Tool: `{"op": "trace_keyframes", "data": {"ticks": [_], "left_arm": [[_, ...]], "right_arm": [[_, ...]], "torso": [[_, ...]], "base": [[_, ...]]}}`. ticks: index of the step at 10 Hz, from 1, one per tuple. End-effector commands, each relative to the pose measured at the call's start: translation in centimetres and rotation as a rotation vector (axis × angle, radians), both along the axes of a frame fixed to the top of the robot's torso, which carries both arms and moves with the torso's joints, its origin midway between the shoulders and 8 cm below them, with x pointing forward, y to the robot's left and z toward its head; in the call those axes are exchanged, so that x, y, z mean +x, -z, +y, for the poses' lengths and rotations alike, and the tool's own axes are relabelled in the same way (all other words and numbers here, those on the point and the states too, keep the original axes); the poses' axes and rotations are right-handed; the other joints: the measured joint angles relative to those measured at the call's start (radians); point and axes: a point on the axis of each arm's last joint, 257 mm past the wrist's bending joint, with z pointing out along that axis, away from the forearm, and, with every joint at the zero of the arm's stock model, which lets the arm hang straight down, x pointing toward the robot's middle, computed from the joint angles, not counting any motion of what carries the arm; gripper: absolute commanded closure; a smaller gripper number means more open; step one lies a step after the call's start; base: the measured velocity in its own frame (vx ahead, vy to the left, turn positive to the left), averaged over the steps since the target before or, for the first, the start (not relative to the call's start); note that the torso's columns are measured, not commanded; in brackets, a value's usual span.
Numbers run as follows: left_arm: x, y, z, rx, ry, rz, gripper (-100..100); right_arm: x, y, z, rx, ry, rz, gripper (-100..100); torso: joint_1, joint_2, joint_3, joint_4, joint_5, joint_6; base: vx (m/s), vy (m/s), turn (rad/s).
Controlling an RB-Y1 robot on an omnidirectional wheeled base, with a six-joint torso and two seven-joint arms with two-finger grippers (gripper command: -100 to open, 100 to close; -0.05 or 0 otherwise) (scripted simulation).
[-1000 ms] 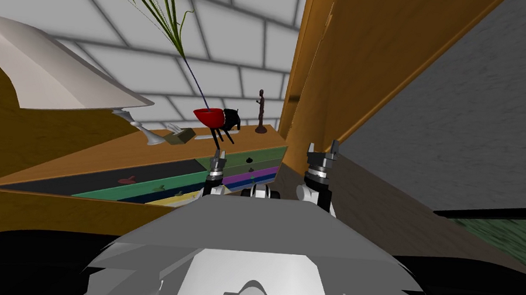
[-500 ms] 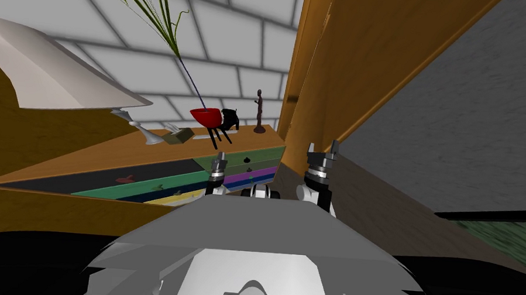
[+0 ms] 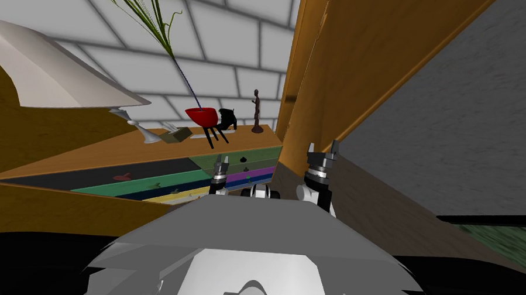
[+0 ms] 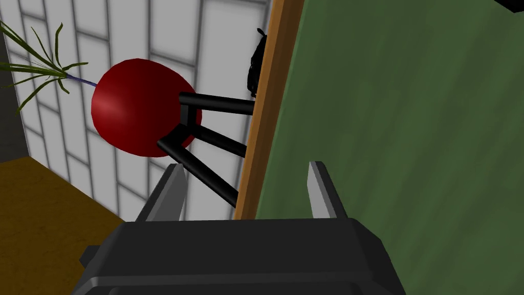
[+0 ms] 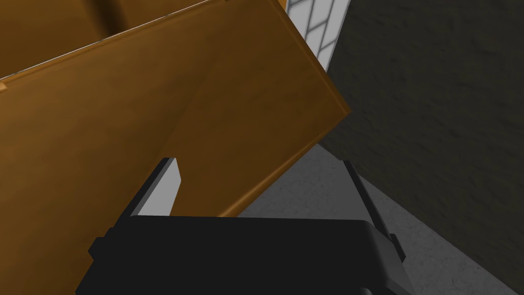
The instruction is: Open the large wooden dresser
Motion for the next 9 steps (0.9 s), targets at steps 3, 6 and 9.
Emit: {"op": "trace_keyframes", "data": {"ticks": [3,6,9], "left_arm": [[0.1,2.7,0.3,-0.021,-0.002,0.039,-100],[-0.1,4.4,0.5,-0.031,-0.005,0.055,-100],[-0.3,6.0,0.7,-0.041,-0.010,0.071,-100]], "right_arm": [[0.0,0.0,0.0,0.000,0.000,0.000,0],[0.0,0.0,0.0,0.000,0.000,0.000,0],[0.0,0.0,0.0,0.000,0.000,0.000,0]], "torso": [[0.000,0.000,0.000,0.001,0.000,-0.001],[0.001,0.005,0.003,0.003,-0.001,-0.001],[-0.001,0.011,0.006,0.006,-0.003,-0.004]], "base": [[0.006,-0.071,0.015],[0.011,-0.053,0.011],[0.011,-0.076,0.018]]}}
